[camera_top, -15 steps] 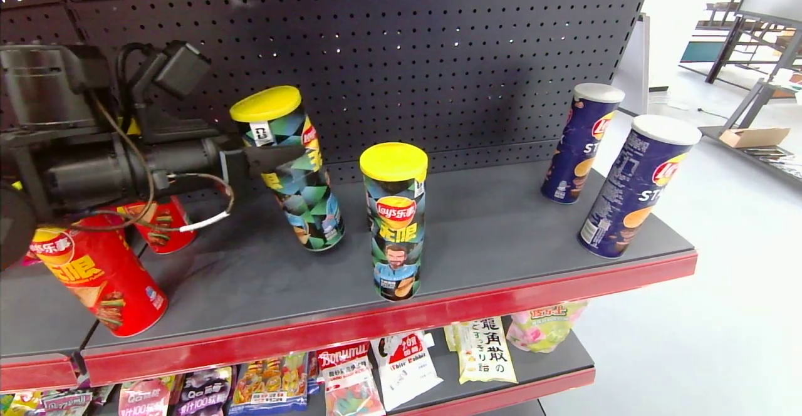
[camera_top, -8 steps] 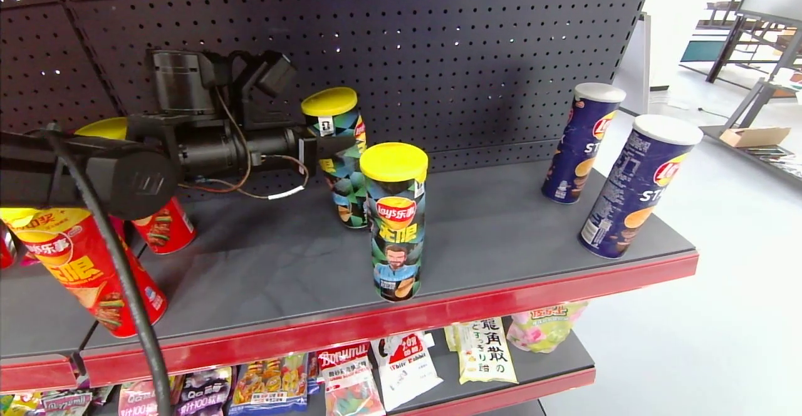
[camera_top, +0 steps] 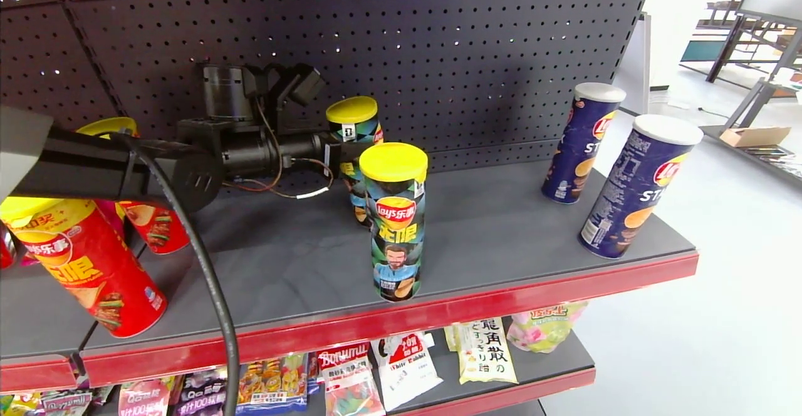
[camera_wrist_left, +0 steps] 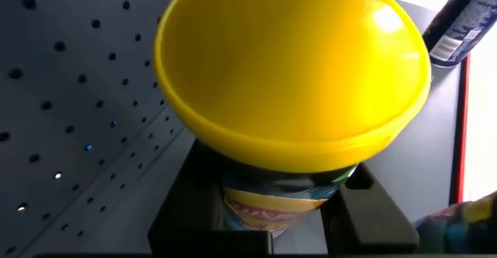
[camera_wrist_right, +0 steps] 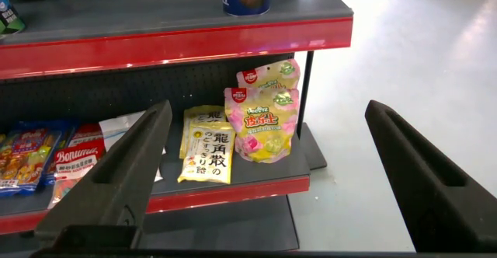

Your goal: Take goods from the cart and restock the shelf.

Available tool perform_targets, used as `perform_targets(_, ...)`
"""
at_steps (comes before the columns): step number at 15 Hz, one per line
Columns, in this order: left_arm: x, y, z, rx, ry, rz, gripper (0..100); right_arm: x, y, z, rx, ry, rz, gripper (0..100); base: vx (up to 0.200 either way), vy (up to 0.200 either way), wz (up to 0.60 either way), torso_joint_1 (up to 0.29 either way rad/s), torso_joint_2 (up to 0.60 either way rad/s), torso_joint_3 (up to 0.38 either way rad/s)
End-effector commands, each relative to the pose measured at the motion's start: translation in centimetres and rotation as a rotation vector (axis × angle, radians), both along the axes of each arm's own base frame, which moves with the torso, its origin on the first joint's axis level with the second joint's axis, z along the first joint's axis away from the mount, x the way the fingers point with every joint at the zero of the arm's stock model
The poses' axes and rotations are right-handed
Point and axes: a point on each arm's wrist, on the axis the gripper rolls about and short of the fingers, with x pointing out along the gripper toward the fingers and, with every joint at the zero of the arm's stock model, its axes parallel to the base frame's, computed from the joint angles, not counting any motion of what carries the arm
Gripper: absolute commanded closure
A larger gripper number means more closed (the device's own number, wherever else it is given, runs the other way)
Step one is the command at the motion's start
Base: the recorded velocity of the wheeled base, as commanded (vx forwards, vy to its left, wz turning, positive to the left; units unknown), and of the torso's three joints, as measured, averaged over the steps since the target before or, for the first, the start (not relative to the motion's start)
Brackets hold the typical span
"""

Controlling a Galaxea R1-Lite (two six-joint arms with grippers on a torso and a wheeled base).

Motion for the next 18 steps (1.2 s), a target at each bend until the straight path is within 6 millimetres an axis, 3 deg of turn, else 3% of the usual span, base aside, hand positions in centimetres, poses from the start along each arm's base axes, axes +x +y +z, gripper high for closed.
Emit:
perform_targets(1, 0.2, -0.1, -0.3, 0.001, 0.005, -0.001, 100, 0.0, 0.0, 0.0, 0.0, 0.001, 0.0, 0, 0.0, 0.0, 0.0, 0.0, 0.0, 0.0)
perform_targets(14, 0.3, -1.2, -0.7, 0.034, -0.021, -0.028, 100, 0.0, 0.0, 0.0, 0.0, 0.001, 0.0, 0, 0.0, 0.0, 0.0, 0.0, 0.0, 0.0)
perform_targets(15, 0.3, -1.2, -0.7, 0.034, -0.019, -0.024, 0, 0.0, 0.0, 0.0, 0.0, 0.001, 0.0, 0, 0.0, 0.0, 0.0, 0.0, 0.0, 0.0)
perform_targets(18, 0.1, -1.1, -0.5, 0.032, -0.012, 0.001, 0, 0.0, 0.0, 0.0, 0.0, 0.001, 0.0, 0, 0.0, 0.0, 0.0, 0.0, 0.0, 0.0)
